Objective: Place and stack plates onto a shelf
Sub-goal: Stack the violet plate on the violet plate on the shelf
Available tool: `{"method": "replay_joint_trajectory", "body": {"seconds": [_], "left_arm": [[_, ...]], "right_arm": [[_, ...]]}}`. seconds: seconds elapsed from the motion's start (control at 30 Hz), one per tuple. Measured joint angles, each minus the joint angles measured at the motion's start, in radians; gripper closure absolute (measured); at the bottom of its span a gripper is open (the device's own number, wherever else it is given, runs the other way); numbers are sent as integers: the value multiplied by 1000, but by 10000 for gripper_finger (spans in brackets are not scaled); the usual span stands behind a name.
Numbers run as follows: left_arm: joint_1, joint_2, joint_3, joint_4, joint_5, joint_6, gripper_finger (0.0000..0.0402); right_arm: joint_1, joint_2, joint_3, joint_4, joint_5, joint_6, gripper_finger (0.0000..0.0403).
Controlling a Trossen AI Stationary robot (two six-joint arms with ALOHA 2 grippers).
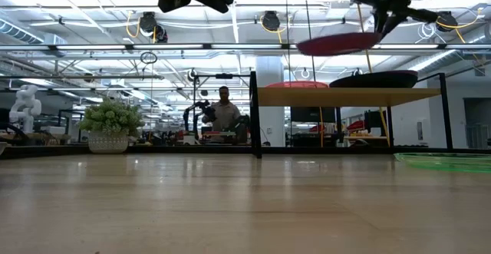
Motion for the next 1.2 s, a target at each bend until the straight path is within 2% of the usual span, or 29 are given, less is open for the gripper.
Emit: {"method": "replay_joint_trajectory", "body": {"seconds": [0.23,0.63,1.2], "left_arm": [[0,0,0,-15,0,-9,327],[6,0,0,-31,0,-18,327],[7,0,0,-31,0,-15,327]], "right_arm": [[-101,44,0,-28,-23,-91,403],[-266,45,0,-73,-15,-211,403],[-399,44,-17,-107,-20,-276,403]]}}
